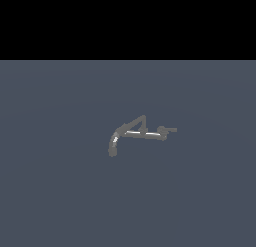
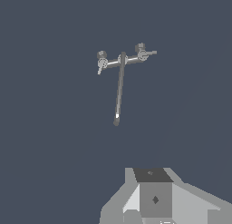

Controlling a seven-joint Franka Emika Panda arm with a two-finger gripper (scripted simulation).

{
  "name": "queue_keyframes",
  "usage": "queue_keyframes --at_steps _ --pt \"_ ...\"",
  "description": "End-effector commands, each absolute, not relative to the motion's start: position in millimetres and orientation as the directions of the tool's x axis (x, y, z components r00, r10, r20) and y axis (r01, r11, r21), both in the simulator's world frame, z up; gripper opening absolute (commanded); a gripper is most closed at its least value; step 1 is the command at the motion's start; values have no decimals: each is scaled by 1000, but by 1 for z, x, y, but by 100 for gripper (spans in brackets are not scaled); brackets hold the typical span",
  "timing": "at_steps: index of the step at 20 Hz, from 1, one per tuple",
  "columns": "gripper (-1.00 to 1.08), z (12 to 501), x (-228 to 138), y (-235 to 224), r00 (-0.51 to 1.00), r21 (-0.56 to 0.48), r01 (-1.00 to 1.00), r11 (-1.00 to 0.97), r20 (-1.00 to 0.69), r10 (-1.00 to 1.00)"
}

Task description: Turn on the faucet by rotating a designated handle.

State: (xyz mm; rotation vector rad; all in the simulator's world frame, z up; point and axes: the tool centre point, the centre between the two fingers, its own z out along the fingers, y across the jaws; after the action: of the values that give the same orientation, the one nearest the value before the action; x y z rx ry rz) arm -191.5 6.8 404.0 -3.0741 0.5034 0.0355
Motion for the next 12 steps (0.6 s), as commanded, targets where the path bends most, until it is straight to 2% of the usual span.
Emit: queue_keyframes --at_steps 1,12 --pt "-100 388 -178 9 924 -22 -382 -924 -27 -381" --pt "-100 316 -117 4 773 -16 -634 -773 -25 -634"
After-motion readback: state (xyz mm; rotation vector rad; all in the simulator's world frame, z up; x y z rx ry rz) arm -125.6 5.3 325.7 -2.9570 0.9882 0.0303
